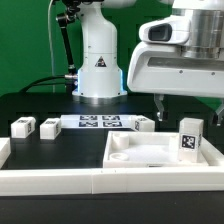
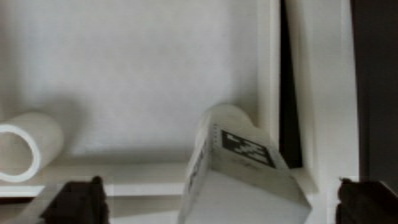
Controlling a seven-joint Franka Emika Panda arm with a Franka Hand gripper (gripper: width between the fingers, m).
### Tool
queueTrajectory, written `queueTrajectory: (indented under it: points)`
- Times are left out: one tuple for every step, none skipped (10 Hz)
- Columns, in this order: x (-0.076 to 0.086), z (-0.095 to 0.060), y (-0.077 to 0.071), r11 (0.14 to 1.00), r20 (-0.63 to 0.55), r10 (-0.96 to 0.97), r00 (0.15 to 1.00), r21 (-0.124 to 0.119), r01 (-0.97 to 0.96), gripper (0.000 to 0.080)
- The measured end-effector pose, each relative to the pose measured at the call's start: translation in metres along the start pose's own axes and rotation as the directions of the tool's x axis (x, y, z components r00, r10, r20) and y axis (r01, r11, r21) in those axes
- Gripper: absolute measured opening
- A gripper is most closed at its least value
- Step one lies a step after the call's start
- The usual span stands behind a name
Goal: Assemble square table
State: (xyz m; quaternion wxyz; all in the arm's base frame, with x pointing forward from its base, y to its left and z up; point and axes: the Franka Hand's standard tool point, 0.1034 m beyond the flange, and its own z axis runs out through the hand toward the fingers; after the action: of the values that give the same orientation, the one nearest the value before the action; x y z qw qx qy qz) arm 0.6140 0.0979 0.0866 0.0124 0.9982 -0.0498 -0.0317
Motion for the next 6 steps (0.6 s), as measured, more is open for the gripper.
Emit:
queueTrajectory:
  points:
    - [0.0004,-0.0011,0.0022,0.999,0.000,-0.038,0.999,0.001,0.038,0.0649]
    - [0.0013,-0.0024,0.0025,0.999,-0.004,-0.037,0.999,0.002,0.037,0.0649]
    - [0.0005,-0.0015,0.0020,0.999,-0.003,-0.038,0.999,0.001,0.038,0.0649]
    - [0.0005,-0.0013,0.0022,0.999,-0.003,-0.038,0.999,0.001,0.038,0.0649]
    - [0.0002,-0.0013,0.0020,0.999,-0.003,-0.038,0.999,0.001,0.038,0.0649]
    - [-0.0039,0.0002,-0.0001,0.999,-0.005,-0.038,0.999,0.000,0.038,0.0649]
